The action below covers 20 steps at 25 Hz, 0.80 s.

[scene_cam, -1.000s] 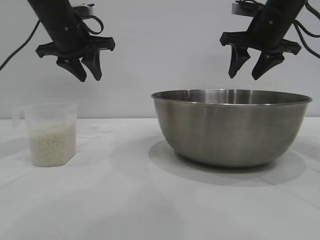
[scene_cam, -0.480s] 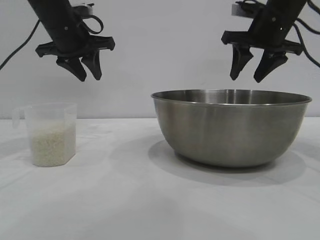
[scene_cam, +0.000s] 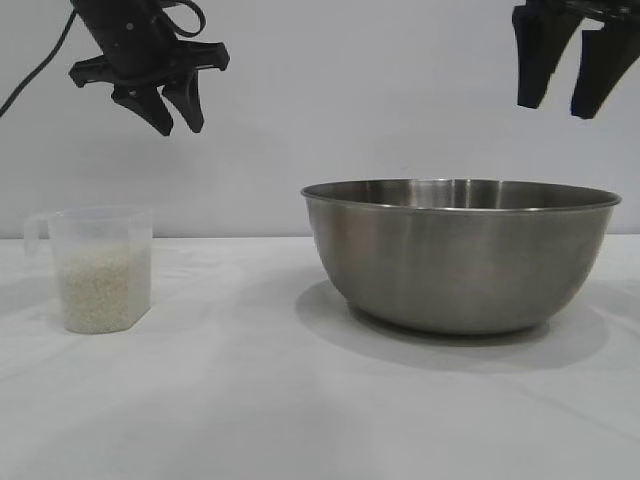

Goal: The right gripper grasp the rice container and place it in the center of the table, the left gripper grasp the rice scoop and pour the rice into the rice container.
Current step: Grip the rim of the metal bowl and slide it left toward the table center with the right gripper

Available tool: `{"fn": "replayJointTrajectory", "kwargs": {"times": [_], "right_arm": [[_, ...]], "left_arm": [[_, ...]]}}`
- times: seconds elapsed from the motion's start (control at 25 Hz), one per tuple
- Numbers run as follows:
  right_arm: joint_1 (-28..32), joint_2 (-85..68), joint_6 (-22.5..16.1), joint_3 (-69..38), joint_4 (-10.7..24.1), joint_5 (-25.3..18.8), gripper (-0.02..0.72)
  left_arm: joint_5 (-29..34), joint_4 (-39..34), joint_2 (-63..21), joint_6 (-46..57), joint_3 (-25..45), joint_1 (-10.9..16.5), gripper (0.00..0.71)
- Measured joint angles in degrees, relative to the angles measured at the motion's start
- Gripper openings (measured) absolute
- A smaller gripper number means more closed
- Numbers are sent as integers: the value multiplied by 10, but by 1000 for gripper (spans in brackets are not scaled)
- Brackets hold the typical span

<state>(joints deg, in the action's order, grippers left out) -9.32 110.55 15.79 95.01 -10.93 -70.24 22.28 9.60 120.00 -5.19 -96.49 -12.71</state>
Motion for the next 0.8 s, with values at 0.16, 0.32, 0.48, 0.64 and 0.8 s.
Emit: {"fn": "replayJointTrajectory", "kwargs": {"times": [0.16, 0.32, 0.48, 0.64, 0.8], "right_arm": [[0, 28, 0, 0, 15, -2, 373], [0, 72, 0, 0, 17, -2, 373], [0, 103, 0, 0, 17, 0, 373], [0, 111, 0, 0, 19, 1, 215], [0, 112, 0, 0, 17, 1, 36]], "left_arm": [[6, 0, 0, -1, 0, 0, 255], [10, 0, 0, -1, 0, 0, 255], [12, 0, 0, -1, 0, 0, 255], [12, 0, 0, -1, 0, 0, 255], [12, 0, 0, -1, 0, 0, 255]]}}
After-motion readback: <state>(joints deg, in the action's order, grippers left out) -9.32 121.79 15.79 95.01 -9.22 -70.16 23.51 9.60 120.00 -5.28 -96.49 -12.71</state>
